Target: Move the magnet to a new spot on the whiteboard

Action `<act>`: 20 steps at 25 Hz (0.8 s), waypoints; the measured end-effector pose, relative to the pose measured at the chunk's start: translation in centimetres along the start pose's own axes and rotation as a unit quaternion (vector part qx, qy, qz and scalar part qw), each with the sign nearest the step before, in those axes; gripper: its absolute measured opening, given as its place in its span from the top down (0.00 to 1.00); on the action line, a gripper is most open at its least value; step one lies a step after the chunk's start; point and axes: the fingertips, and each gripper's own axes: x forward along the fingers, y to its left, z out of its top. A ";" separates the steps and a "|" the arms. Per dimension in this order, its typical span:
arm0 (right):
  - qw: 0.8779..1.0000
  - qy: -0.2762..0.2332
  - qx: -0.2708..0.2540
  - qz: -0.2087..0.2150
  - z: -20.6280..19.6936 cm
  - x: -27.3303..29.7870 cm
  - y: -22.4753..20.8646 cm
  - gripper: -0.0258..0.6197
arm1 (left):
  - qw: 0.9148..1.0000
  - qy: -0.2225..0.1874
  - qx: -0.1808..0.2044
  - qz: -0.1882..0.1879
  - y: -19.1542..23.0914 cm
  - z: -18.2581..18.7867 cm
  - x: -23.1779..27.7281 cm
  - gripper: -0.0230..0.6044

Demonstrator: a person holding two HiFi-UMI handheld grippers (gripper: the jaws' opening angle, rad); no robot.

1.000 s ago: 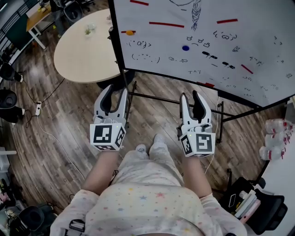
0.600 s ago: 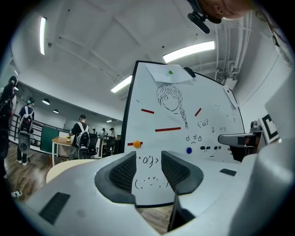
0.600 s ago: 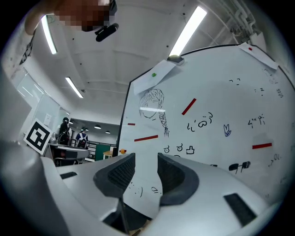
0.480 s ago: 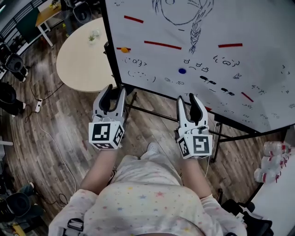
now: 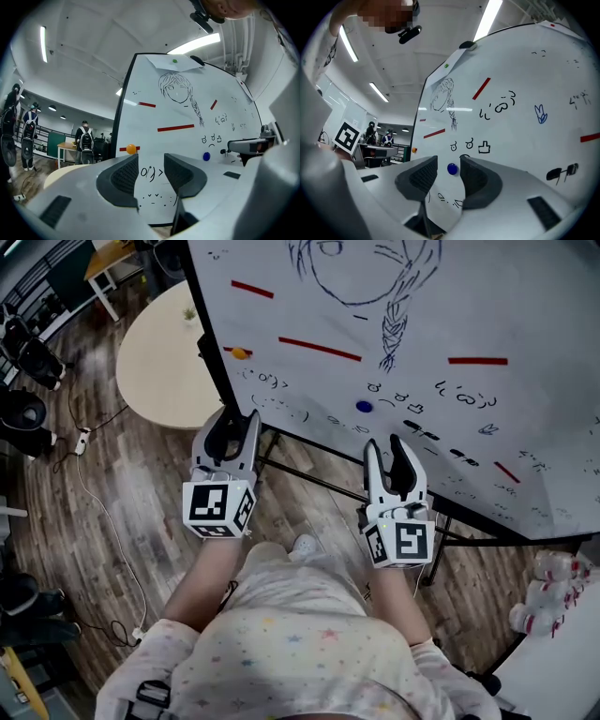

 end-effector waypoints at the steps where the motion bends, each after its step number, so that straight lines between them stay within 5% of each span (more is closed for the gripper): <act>1: 1.000 -0.001 0.001 0.000 -0.1 0.2 -0.1 0.73 | 1.000 0.000 0.000 0.000 0.0 0.0 0.3 0.72; 20: 0.998 0.001 -0.008 -0.057 1.1 2.5 -0.5 0.73 | 0.999 0.001 -0.005 -0.036 2.9 0.5 6.0 0.71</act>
